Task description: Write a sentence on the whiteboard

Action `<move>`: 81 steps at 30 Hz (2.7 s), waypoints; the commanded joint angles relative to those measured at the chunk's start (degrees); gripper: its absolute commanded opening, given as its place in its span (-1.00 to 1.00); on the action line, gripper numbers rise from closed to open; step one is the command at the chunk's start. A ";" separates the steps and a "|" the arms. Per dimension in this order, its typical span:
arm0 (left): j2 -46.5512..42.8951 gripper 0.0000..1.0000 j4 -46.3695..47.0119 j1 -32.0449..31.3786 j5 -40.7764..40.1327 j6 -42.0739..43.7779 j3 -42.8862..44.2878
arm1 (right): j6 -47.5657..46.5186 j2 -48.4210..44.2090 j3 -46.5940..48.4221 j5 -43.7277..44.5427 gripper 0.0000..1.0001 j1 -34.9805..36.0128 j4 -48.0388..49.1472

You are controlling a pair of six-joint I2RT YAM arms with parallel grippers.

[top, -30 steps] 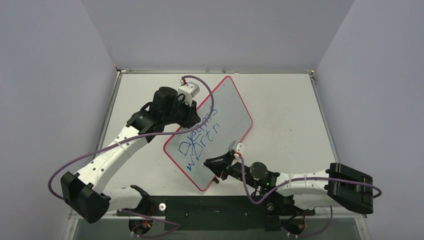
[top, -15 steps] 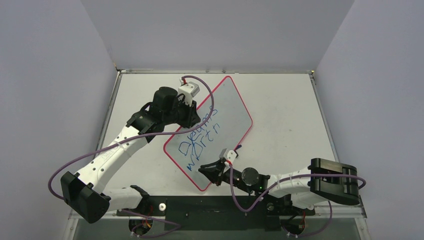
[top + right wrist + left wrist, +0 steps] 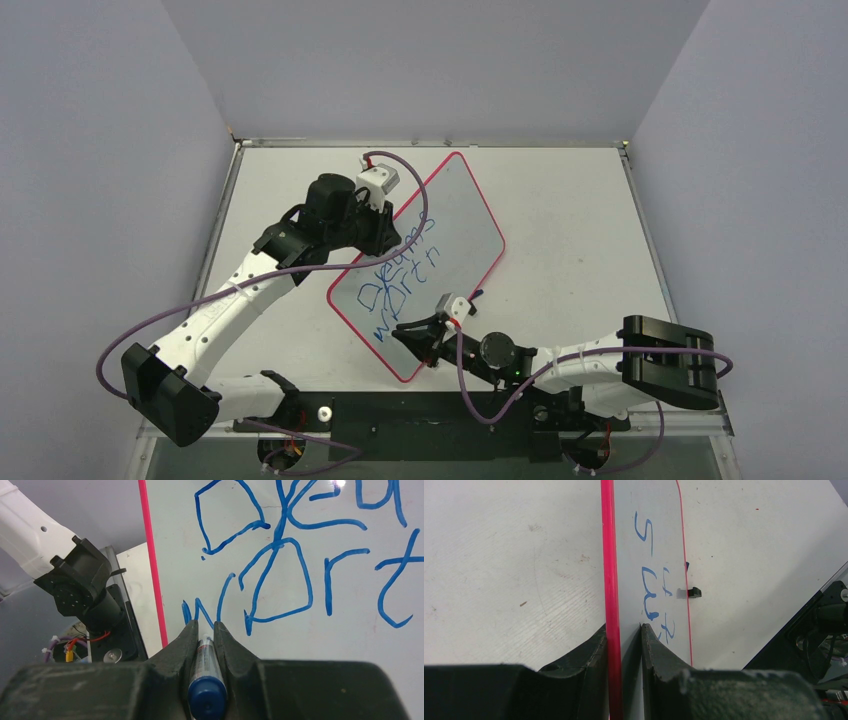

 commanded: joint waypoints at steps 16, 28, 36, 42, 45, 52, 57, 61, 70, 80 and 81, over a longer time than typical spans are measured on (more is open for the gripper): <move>-2.25 -1.00 6.01 0.27 -5.07 5.37 0.44 | 5.18 3.17 -5.15 7.80 -1.00 4.59 0.52; -2.53 -1.00 6.04 0.29 -5.30 5.41 0.32 | 4.87 2.58 -2.37 7.47 -1.00 4.75 -4.68; -2.82 -1.00 6.16 0.27 -5.74 5.37 0.23 | 6.44 2.65 -2.06 8.25 -1.00 4.76 -6.89; -3.04 -1.00 6.16 0.40 -6.47 5.50 0.28 | 6.47 3.09 -1.47 8.21 -1.00 4.87 -7.69; -2.95 -1.00 6.15 0.36 -6.59 5.50 0.24 | 5.94 1.13 -1.02 8.17 -1.00 5.08 -8.98; -2.73 -1.00 6.00 0.60 -7.45 5.42 0.31 | 1.40 -6.52 1.21 8.53 -1.00 5.68 -13.15; -2.54 -1.00 5.84 0.81 -7.80 5.33 0.40 | -1.59 -7.51 3.65 8.87 -1.00 5.47 -12.93; -2.55 -1.00 5.81 0.83 -7.79 5.33 0.35 | -2.21 -4.83 5.43 8.14 -1.00 4.92 -11.81; -2.57 -1.00 5.87 0.89 -7.60 5.33 0.33 | -1.81 -0.74 7.18 7.80 -1.00 4.38 -9.47; -2.60 -1.00 5.85 0.89 -7.48 5.32 0.36 | -1.27 -0.54 6.03 11.17 -1.00 2.46 -10.05; -2.60 -1.00 5.83 0.89 -7.50 5.32 0.33 | -1.09 -0.49 5.76 11.42 -1.00 2.33 -10.14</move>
